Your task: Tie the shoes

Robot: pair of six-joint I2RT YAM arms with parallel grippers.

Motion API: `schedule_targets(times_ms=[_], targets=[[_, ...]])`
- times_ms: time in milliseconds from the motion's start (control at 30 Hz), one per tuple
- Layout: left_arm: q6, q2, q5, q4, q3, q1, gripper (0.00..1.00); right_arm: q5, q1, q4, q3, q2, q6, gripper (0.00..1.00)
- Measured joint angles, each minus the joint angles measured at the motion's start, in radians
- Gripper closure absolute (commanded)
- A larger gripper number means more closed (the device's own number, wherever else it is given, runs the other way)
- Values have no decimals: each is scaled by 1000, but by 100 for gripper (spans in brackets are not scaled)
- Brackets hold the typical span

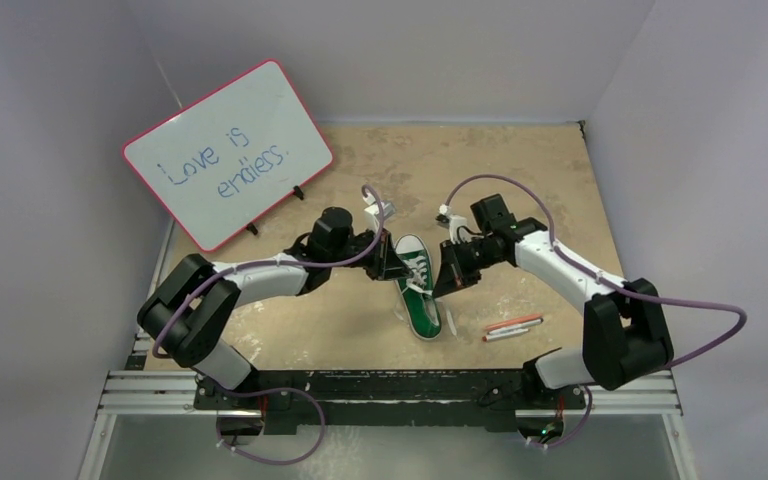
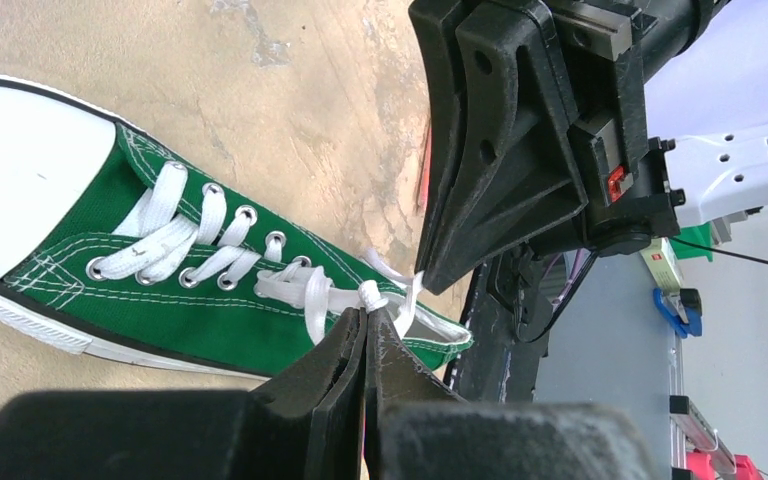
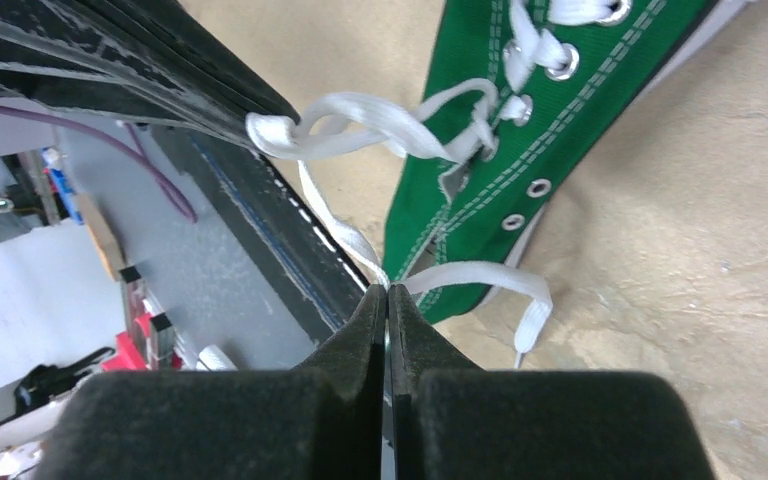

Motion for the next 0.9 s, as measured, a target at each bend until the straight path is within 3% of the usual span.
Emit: schedule_targets(times_ms=[267,733,900], targets=[[-37,-5,3,46,-7,0,100,-97,0,73,3,65,93,100],[-103,-19,26,125,-48,0,100,-93,0,232,31,176,258,100],[-113,-17,26,132,-48,-1,100,-12,0,221,32,195,270,100]])
